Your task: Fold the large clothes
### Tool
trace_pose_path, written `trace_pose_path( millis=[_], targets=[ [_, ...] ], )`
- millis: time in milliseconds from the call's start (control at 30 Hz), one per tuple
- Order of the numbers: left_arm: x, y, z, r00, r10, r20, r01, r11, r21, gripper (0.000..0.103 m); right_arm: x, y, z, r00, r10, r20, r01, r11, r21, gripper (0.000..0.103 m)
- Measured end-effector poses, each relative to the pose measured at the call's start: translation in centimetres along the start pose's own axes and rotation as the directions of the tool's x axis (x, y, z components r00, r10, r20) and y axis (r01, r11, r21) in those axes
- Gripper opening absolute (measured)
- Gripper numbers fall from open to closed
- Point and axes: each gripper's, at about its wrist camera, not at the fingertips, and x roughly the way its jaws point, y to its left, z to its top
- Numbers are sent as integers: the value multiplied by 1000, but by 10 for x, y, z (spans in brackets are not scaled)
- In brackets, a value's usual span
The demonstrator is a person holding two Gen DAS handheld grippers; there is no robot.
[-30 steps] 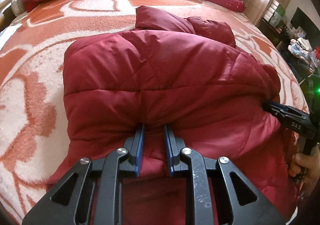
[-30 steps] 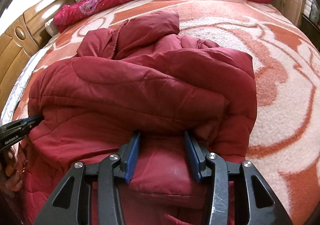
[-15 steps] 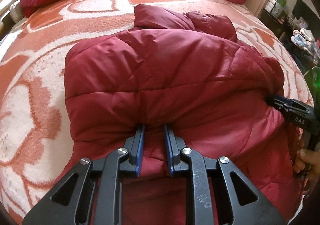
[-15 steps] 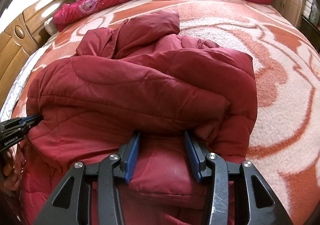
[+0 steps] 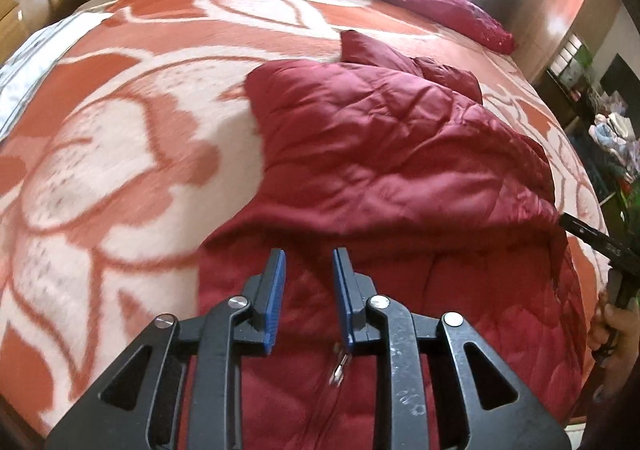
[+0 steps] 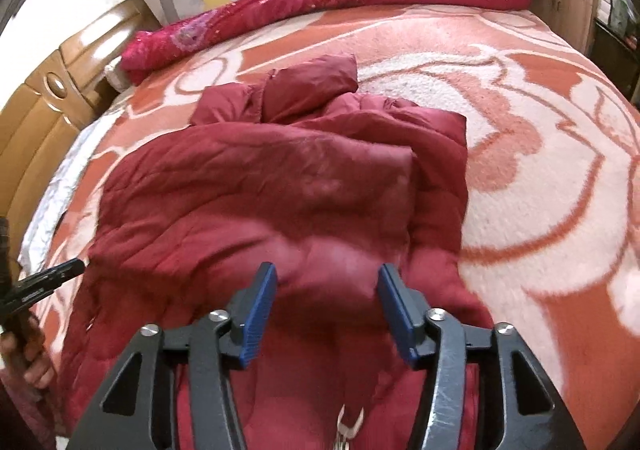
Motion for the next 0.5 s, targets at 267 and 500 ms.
trace_pose_path(
  millis=[267,500],
  targets=[
    [-24,7,-39,1000,-27,4,27,999,-22,51,-33,2,-52,998,60,-16,-60,998,14,63],
    [-41,2,-64,1000,-26,-1,26,1000,2,64,-54,-1,-88,992,120,-33,-119,992,40,82]
  ],
)
